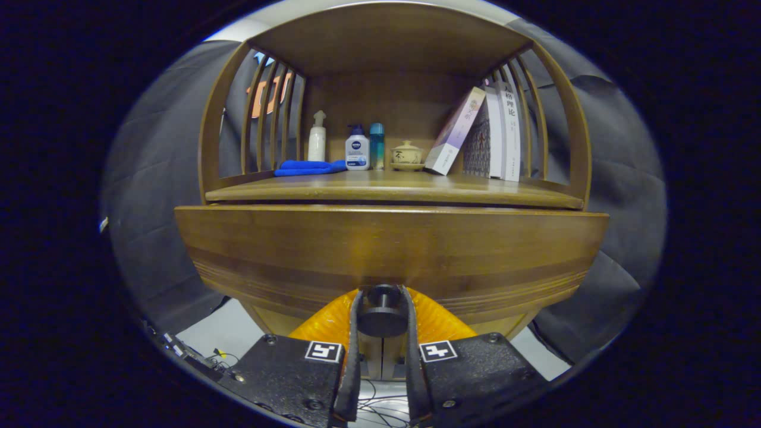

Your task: Pull open the drawer, take out the items inside it, and place them on the countertop above the cabinet.

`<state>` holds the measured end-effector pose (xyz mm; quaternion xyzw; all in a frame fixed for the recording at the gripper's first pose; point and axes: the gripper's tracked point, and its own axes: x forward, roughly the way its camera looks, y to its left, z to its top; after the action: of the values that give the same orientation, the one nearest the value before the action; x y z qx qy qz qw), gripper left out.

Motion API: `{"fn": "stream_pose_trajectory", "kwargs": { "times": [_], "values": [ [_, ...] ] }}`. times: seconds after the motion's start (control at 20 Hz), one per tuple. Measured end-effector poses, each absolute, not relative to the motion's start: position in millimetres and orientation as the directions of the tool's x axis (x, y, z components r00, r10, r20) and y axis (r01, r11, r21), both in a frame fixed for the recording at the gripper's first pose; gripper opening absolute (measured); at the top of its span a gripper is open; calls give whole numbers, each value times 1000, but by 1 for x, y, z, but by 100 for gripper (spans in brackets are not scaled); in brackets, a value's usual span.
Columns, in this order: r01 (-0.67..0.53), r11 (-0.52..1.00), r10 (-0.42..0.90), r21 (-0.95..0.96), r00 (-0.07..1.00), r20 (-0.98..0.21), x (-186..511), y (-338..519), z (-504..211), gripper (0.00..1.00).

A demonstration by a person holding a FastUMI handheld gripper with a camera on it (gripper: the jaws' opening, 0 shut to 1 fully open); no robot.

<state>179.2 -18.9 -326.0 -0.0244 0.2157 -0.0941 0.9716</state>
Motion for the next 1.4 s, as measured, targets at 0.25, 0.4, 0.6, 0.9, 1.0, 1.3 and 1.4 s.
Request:
{"fn": "stream_pose_trajectory", "kwargs": {
  "times": [0.25,0.4,0.6,0.9,1.0,1.3,1.4],
  "values": [
    [161,982,-189,-103,897,-399,138,-11,-324,35],
    [149,984,-175,-95,894,-413,117,-8,-326,35],
    [133,985,-167,-110,898,-407,90,-3,-326,34],
    [57,988,-111,-140,905,-410,48,7,-326,34],
    [51,990,-102,-129,899,-426,36,8,-329,34],
    [7,992,-64,-128,892,-447,11,20,-334,34],
    [0,993,-54,-119,891,-450,10,21,-333,34]
  ]
}}
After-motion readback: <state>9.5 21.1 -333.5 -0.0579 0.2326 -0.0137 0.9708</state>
